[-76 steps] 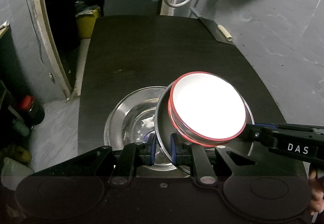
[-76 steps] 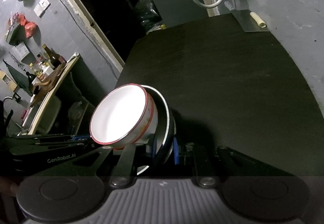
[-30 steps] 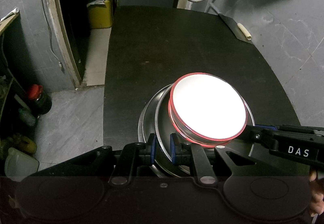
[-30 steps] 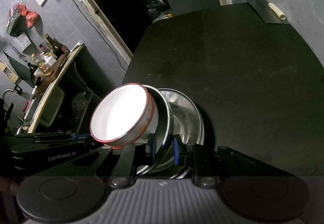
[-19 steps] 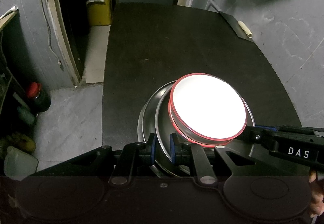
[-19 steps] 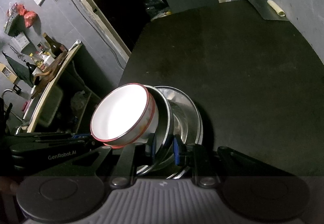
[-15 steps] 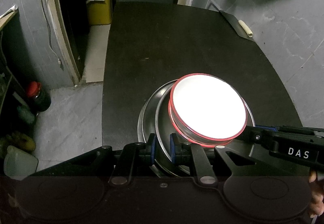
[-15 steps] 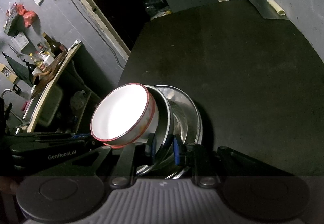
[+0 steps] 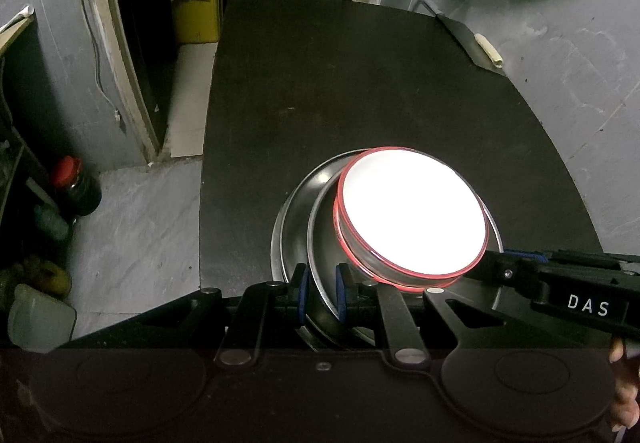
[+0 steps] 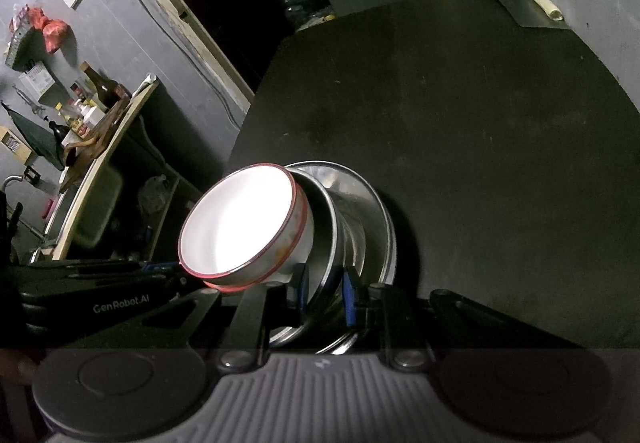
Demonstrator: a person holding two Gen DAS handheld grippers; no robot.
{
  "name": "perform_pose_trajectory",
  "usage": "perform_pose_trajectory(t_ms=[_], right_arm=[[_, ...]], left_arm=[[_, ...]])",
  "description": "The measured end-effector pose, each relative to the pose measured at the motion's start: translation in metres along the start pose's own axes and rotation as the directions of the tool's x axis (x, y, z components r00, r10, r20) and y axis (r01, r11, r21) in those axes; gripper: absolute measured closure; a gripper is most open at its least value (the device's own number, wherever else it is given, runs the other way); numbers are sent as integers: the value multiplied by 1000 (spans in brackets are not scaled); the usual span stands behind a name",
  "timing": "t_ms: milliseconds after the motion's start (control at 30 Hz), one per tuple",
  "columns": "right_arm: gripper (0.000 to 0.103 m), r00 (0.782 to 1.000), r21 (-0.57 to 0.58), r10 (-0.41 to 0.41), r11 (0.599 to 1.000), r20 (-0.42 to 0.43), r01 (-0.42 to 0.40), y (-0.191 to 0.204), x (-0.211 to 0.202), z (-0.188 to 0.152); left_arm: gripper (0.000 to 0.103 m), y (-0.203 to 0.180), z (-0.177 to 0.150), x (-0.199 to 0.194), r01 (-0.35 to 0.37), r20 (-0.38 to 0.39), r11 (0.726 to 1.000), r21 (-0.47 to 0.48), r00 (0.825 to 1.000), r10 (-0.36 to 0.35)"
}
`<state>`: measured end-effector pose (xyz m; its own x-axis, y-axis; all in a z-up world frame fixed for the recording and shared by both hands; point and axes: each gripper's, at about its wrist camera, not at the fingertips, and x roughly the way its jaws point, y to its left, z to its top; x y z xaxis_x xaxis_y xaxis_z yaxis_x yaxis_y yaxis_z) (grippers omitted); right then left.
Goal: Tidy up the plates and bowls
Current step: 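Lower the steel pot with both grippers onto the logo plate stack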
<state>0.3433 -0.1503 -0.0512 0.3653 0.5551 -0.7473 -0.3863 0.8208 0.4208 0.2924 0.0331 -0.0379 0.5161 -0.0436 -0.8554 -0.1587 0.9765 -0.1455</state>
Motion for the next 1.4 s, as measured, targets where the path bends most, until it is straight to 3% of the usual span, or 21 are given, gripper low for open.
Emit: perform_pose_trajectory(t_ms=[900,1267,1400], right_arm=[[80,1000,3,8,1000,-12,-8,-4,5,-2],[73,1000,-15,-19,1000,-1,19,-4,0,-4],[73,1000,-22,-22,1000,3,22,-4,-2,-4]], left_arm=[[89,-3,0,4,-22,-9,1000,7,1000,22],[74,-4,-2,0,-83,6,997,8,997,83],[62,-4,-3,-2,-116,8,993,6,993,116]])
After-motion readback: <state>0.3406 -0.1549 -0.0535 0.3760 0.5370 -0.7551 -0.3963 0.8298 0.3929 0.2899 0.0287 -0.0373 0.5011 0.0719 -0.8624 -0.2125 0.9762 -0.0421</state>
